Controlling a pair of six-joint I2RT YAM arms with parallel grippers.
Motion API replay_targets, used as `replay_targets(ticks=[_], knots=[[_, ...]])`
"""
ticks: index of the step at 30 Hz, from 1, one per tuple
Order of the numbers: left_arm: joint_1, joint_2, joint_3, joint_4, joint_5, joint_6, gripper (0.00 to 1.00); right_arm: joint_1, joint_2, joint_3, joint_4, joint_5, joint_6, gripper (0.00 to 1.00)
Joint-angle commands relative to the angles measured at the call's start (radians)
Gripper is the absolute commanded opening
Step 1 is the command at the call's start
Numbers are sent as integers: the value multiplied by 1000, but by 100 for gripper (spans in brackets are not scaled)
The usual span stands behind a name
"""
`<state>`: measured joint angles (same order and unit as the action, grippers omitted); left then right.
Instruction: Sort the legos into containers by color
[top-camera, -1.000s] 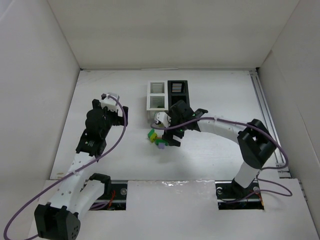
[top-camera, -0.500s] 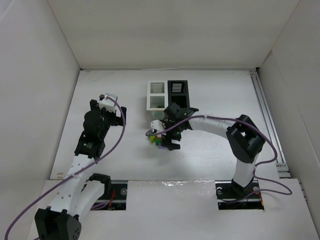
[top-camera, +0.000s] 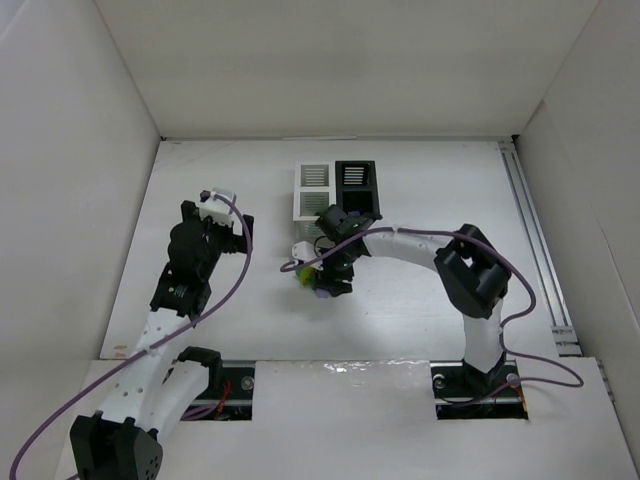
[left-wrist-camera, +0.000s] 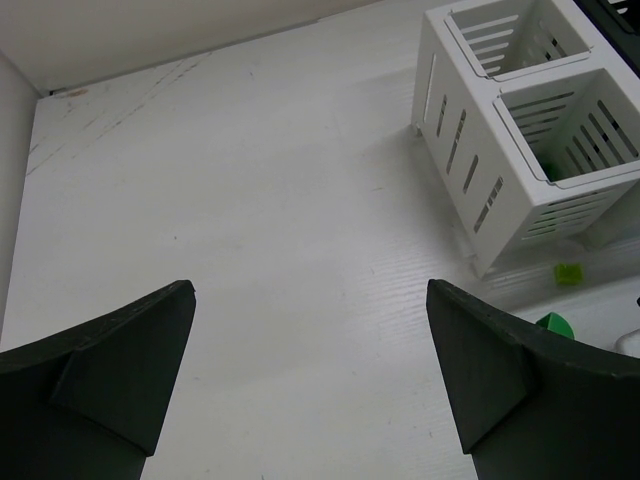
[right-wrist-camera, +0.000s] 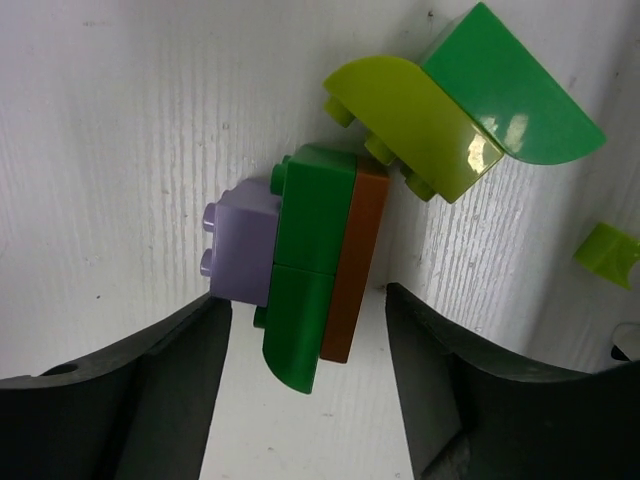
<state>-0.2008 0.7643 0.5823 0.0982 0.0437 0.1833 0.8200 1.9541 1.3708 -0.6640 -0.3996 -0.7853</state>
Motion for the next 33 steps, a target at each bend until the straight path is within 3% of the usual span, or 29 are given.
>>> replay_targets(ticks=[1, 10, 13, 15, 16, 20, 26, 29, 33], knots=[[4, -2, -7, 51, -4, 1, 100, 18, 16, 57, -25, -7, -2, 67], [4, 7, -7, 51, -13, 10, 100, 27, 68, 114, -45, -7, -2, 40], [14, 7, -7, 60, -1, 10, 100, 36, 68, 114, -45, -7, -2, 22], [26, -2, -7, 60, 51, -1, 100, 36, 57, 114, -45, -7, -2, 3], [26, -2, -7, 60, 76, -1, 100, 36, 45, 114, -45, -7, -2, 1], [61, -39, 13, 51, 176, -65, 100, -13, -87, 65, -36, -82, 56, 0], [61, -91, 85, -30, 342, -130, 100, -71, -467, -61, 149, -136, 263, 0], [61, -71, 160, -70, 470, -114, 100, -85, -645, -153, 381, -65, 432, 0], [61, 50, 278, -62, 539, -108, 100, -94, -707, -180, 550, 192, 564, 0]])
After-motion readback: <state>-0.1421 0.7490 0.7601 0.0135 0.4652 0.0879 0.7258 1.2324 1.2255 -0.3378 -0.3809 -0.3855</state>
